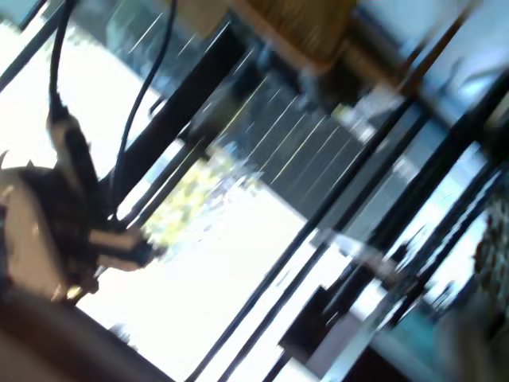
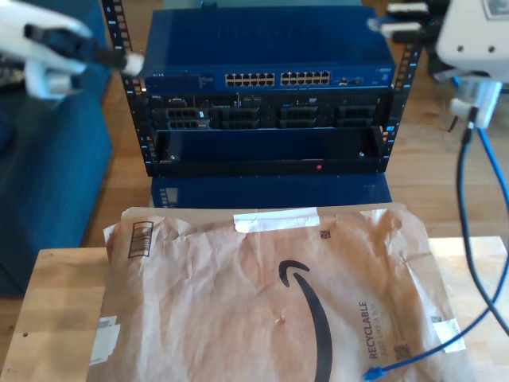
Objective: Grab the cable and plug it in
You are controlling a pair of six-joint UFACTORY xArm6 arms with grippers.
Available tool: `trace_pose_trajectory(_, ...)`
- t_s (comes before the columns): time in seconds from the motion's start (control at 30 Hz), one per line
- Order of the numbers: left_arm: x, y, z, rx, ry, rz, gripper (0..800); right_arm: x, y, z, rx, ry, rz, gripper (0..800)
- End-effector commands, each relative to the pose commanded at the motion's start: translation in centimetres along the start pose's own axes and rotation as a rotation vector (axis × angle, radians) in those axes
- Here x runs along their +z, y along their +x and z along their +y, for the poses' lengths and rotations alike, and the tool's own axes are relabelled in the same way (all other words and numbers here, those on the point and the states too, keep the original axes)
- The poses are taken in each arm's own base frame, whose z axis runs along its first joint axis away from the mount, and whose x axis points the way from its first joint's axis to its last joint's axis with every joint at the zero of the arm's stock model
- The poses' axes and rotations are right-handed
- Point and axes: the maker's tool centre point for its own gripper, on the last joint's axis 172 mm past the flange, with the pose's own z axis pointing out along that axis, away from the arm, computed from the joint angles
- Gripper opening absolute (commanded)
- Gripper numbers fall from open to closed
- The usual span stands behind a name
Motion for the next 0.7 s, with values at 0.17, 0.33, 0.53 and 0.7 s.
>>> trace_pose_trajectory(0.17, -3.3, 7.6, 2.1, -0.031, -0.108, 0.120, 798, 0.1, 6.8, -0.4, -0.066, 0.061, 0.186, 3)
trace_pose_trajectory(0.33, -7.7, 14.6, 3.6, 0.043, -0.176, 0.179, 798, 0.1, 10.0, 0.0, -0.069, 0.112, 0.253, 4)
trace_pose_trajectory(0.53, -10.9, 23.1, 2.6, 0.123, -0.199, 0.306, 798, 0.3, 12.5, 1.4, -0.106, 0.113, 0.314, 4)
trace_pose_trajectory(0.7, -11.2, 29.7, -0.2, 0.214, -0.145, 0.408, 798, 0.2, 13.3, 2.8, -0.118, 0.099, 0.330, 3)
